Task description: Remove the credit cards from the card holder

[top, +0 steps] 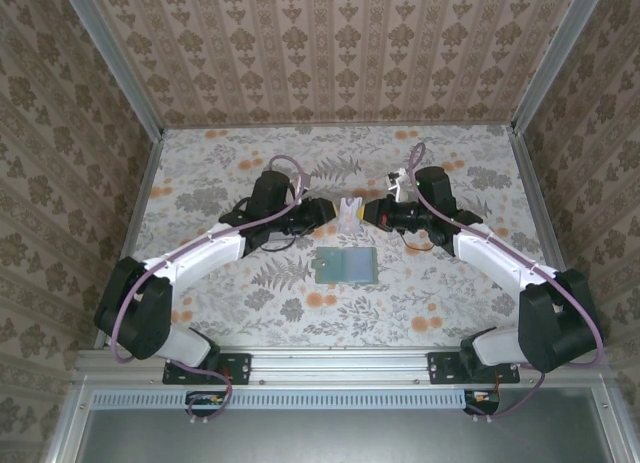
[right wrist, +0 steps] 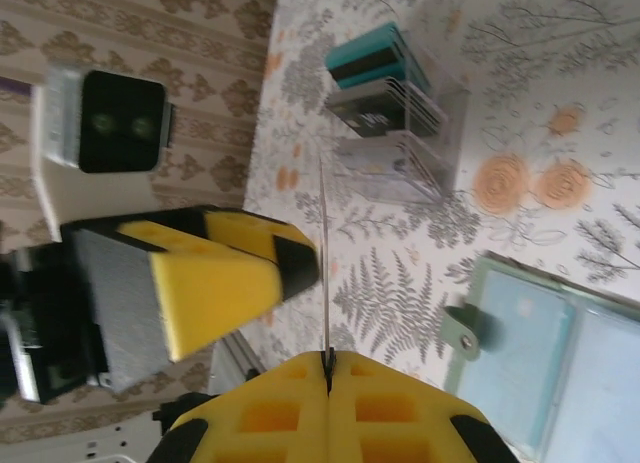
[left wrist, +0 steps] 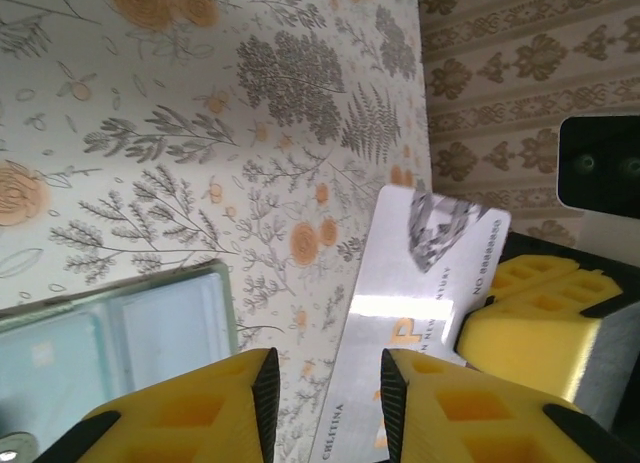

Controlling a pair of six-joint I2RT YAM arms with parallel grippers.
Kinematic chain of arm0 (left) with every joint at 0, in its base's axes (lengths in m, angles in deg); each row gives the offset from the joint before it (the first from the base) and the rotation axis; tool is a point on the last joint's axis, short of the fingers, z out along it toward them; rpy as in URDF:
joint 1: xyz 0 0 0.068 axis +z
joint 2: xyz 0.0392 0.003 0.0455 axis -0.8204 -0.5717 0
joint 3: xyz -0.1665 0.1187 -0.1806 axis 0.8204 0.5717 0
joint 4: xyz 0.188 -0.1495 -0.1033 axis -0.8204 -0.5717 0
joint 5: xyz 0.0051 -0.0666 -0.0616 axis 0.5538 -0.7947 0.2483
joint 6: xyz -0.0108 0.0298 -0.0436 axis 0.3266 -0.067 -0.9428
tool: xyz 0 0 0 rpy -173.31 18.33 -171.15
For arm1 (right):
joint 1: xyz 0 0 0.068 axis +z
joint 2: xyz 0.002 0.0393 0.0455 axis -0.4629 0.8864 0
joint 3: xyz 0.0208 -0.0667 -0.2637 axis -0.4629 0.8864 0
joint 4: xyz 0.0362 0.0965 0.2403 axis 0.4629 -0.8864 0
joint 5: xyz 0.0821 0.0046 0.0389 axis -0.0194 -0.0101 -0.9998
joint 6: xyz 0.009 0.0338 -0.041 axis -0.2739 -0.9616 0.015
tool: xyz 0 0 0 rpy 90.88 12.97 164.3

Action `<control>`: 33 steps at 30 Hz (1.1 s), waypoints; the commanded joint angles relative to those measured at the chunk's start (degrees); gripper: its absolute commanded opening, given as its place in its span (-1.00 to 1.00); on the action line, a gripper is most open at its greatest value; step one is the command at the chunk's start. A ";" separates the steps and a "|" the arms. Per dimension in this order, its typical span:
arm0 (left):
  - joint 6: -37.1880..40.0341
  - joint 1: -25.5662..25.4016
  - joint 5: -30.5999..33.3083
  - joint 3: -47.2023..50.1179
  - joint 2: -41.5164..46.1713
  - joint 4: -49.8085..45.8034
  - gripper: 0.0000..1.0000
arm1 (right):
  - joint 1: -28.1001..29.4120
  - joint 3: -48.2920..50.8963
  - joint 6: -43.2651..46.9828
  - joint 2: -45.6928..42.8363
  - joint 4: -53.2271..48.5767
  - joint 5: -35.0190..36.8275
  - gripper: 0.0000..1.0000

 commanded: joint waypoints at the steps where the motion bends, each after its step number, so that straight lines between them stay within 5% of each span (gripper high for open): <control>1: -3.02 0.59 -3.34 0.66 0.06 5.46 -0.32 | -0.30 -0.79 -4.05 0.86 7.05 -3.53 -1.00; 9: -4.57 0.93 -4.41 0.96 -0.50 8.06 -0.36 | -0.30 0.15 -5.02 2.67 9.11 -4.84 -1.00; 20: -6.57 1.24 -6.39 1.51 -1.11 13.40 -0.68 | -0.19 1.05 -5.16 3.98 10.00 -4.93 -1.00; 23: -6.45 1.20 -6.39 1.68 -0.89 13.96 -1.00 | -0.15 1.05 -4.87 4.36 10.14 -5.03 -1.00; 28: -3.09 1.29 -6.39 1.36 0.30 9.64 -1.00 | -0.19 0.68 -2.59 4.48 6.69 -3.64 -0.20; 33: 8.28 1.29 -3.11 -1.94 2.51 -5.08 -1.00 | -0.39 0.86 2.69 1.88 -0.60 2.20 0.25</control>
